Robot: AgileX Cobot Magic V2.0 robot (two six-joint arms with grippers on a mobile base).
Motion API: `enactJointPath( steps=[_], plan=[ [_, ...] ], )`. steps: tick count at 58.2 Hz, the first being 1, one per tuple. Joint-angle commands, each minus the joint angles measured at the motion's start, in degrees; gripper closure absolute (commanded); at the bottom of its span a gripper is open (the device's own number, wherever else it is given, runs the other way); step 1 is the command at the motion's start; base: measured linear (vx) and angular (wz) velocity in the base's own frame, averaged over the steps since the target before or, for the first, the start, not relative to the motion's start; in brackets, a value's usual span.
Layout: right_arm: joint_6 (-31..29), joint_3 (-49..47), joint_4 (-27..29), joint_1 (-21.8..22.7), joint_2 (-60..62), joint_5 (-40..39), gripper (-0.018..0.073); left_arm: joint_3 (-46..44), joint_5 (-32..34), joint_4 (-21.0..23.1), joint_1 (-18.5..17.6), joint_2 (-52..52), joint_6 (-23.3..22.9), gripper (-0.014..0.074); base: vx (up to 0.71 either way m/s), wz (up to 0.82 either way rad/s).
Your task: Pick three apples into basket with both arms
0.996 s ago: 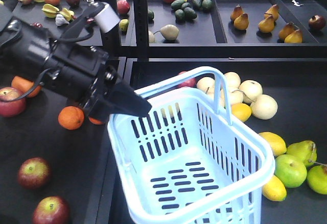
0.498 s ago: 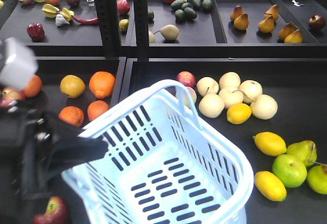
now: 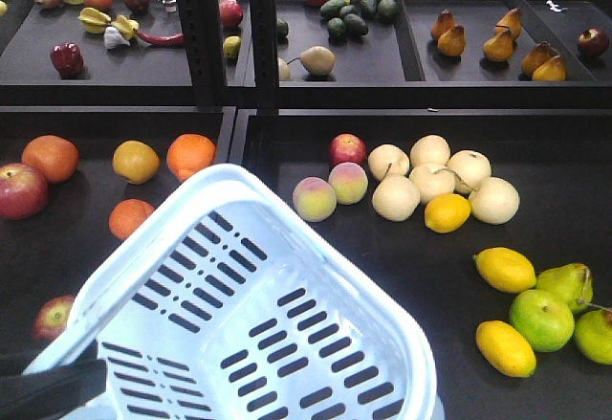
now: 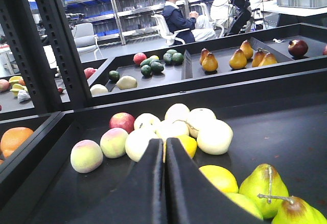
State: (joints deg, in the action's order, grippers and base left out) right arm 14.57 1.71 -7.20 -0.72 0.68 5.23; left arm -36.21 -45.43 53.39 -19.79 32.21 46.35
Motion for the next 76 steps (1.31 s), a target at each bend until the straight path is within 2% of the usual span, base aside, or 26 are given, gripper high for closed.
enactJointPath(
  steps=[1, 76],
  plan=[
    [-0.45, 0.66, -0.61, 0.25, 0.65, -4.29, 0.0564, -0.51, 4.00, 4.09, -0.35, -1.19, -0.49, 0.0603, 0.00, 0.00],
    [-0.45, 0.66, -0.61, 0.25, 0.65, -4.25, 0.0564, -0.51, 3.55, 3.84, -0.35, -1.24, -0.49, 0.0602, 0.00, 0.00]
  ],
)
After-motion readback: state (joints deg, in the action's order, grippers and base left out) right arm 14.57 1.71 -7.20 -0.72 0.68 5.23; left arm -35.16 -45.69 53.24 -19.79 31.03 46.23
